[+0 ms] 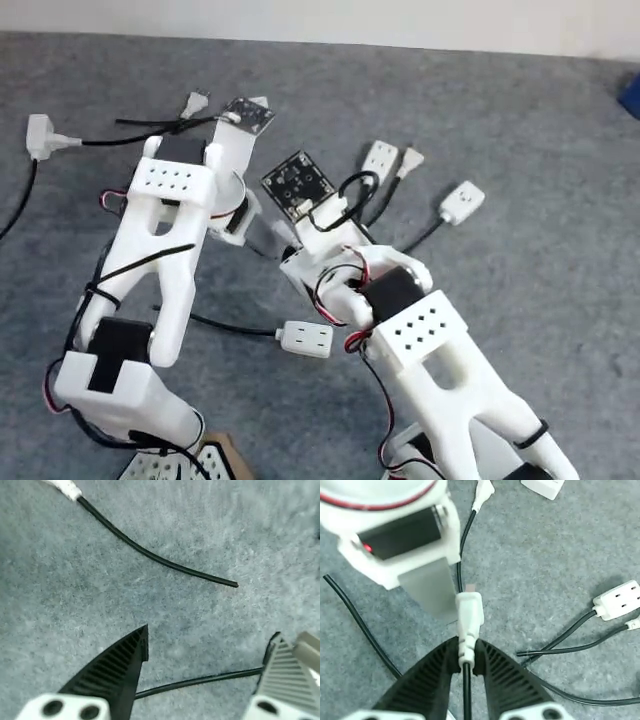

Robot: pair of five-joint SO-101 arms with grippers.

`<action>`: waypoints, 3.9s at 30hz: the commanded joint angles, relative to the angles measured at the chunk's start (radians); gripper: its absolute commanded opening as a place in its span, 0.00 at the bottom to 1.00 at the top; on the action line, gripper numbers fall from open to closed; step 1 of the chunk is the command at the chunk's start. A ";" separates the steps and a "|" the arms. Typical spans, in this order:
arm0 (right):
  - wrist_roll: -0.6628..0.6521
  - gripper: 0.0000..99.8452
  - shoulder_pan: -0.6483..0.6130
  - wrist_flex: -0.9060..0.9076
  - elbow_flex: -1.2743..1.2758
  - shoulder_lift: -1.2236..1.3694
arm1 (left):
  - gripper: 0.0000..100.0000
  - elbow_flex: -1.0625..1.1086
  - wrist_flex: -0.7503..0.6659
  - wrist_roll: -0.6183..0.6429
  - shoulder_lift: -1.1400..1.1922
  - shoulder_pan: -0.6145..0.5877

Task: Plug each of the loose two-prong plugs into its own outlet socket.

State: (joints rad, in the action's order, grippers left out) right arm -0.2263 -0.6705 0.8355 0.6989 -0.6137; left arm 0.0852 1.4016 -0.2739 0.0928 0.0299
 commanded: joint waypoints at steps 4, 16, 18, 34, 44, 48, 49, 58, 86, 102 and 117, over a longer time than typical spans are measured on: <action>0.009 0.01 0.010 -0.018 0.008 -0.027 | 0.37 -0.021 -0.014 -0.009 -0.050 -0.008; 0.014 0.01 0.025 -0.065 0.105 -0.028 | 0.37 -0.101 -0.017 -0.006 -0.062 -0.031; 0.014 0.01 0.025 -0.065 0.105 -0.028 | 0.37 -0.071 -0.018 -0.005 -0.062 0.005; 0.014 0.01 0.031 -0.064 0.108 -0.038 | 0.37 0.111 -0.146 -0.003 -0.071 0.041; 0.008 0.01 0.030 -0.064 0.113 -0.038 | 0.37 -0.025 -0.146 -0.005 -0.071 -0.085; 0.012 0.01 0.022 -0.064 0.113 -0.031 | 0.37 -0.039 -0.155 -0.003 -0.070 -0.064; 0.012 0.01 0.016 -0.064 0.113 -0.030 | 0.37 -0.042 -0.155 -0.003 -0.070 -0.051; 0.014 0.01 -0.008 -0.065 0.114 -0.031 | 0.37 -0.008 -0.155 0.035 -0.061 0.051; 0.183 0.01 -0.054 0.599 -0.125 -0.027 | 0.37 0.177 -0.385 0.209 -0.059 -0.171; 0.160 0.01 -0.122 0.914 -0.493 0.444 | 0.37 0.275 -0.511 0.210 -0.058 -0.177; 0.351 0.01 -0.116 0.931 -0.670 0.671 | 0.37 0.418 -0.749 0.301 -0.058 -0.352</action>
State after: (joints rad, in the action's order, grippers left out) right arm 0.0667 -0.7856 1.7407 0.0483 0.0675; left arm 0.4887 0.7234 0.0038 0.0637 -0.2969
